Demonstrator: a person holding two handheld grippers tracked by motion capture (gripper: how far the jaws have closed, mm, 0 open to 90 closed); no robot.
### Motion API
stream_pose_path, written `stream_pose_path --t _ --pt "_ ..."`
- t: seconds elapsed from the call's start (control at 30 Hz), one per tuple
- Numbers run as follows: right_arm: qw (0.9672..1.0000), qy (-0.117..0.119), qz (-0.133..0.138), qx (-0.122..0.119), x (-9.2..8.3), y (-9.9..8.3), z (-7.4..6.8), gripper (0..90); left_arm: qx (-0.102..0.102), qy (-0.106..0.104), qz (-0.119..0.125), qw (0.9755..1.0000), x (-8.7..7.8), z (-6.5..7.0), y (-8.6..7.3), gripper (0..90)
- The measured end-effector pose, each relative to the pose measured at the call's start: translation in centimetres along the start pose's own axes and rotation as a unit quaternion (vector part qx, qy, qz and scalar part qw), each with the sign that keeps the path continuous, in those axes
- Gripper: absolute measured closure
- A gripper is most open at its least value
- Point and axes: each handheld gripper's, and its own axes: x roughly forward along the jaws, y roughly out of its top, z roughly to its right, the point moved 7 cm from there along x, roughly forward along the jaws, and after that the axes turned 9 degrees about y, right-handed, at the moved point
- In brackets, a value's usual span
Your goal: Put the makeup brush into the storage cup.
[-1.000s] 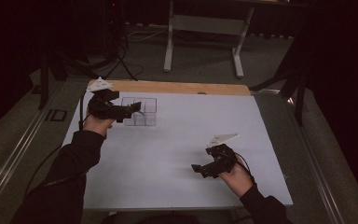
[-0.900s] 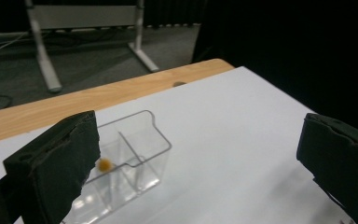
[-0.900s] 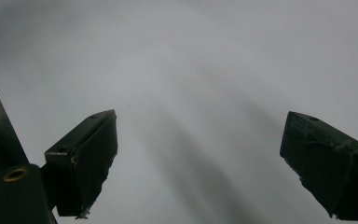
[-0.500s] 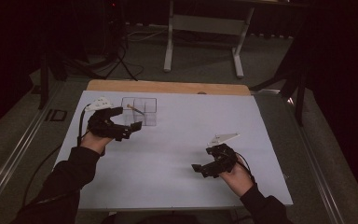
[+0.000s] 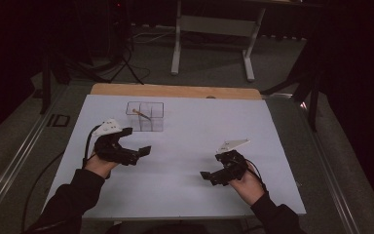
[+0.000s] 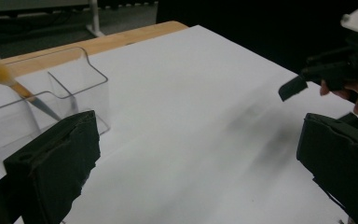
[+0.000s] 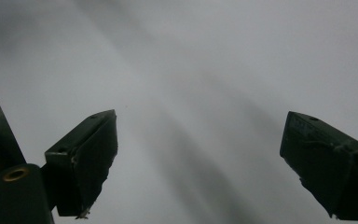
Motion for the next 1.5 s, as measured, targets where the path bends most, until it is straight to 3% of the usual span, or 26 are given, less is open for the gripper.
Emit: stream_pose_path --t 0.33,0.67,0.9,1.13,1.33,1.5 --pt "1.0000 -0.001 0.001 -0.001 0.0 0.0 0.0 10.9 0.014 -0.030 -0.006 0.9994 0.1 1.0 -2.4 0.0" --pt "1.0000 -0.003 -0.001 -0.005 0.2 -0.1 -0.1 10.9 0.024 -0.032 -0.021 0.9990 0.3 1.6 -5.0 0.0" --pt "1.0000 -0.002 -0.001 -0.007 0.1 -0.1 -0.1 10.9 0.043 -0.035 -0.034 0.9978 0.3 2.0 -7.0 0.0" --pt "1.0000 -0.004 0.001 -0.004 0.0 -0.1 0.0 10.9 0.028 -0.038 -0.032 0.9984 0.1 1.7 -8.4 0.0" --pt "1.0000 -0.005 0.003 -0.002 -0.1 -0.2 0.2 10.9 0.008 -0.039 -0.015 0.9991 0.0 1.5 -8.8 0.0" --pt "1.0000 -0.007 0.003 -0.004 0.0 -0.3 0.3 10.9 0.017 -0.029 -0.013 0.9994 0.0 1.4 -9.1 0.0"
